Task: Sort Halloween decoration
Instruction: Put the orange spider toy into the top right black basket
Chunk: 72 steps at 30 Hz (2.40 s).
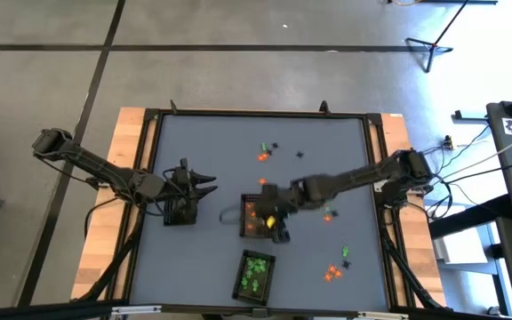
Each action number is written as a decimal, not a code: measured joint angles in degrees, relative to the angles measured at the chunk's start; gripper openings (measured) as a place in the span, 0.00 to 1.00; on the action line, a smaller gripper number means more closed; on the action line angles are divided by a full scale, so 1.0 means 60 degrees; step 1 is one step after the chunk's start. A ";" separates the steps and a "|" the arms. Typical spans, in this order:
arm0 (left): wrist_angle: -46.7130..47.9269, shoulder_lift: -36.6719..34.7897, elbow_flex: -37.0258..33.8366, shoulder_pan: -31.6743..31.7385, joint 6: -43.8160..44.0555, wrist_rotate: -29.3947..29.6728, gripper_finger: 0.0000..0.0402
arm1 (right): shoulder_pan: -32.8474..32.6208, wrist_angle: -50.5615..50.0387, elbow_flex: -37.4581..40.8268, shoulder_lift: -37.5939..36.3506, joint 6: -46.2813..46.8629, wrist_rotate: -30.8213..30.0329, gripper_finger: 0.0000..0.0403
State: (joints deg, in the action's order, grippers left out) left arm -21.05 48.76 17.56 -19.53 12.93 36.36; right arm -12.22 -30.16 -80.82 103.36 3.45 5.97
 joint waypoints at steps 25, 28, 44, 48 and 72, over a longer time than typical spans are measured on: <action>0.0162 -0.0002 0.0000 0.0004 0.0029 0.0298 0.31 | 0.5881 0.4061 0.2734 0.0480 -0.4047 0.1599 0.40; 0.0151 -0.0002 0.0000 0.0007 0.0004 0.0331 0.31 | 0.5844 0.4133 0.2718 0.0857 -0.4201 0.1542 0.40; 0.0155 -0.0002 0.0000 0.0022 0.0000 0.0350 0.31 | 0.5834 0.4209 0.2674 0.1914 -0.4142 0.0546 0.32; 0.0155 -0.0002 0.0000 0.0022 0.0000 0.0350 0.31 | 0.5823 0.4208 0.2674 0.1925 -0.4139 0.0500 0.19; 0.0428 0.0002 0.0000 0.0018 0.0317 0.0275 0.31 | 0.3730 0.3098 0.2735 -0.0030 -0.4054 -0.1266 0.00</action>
State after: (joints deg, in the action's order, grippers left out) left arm -18.48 48.77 17.56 -19.42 14.83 38.01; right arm 10.17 -11.57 -64.41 103.18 -20.88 -1.62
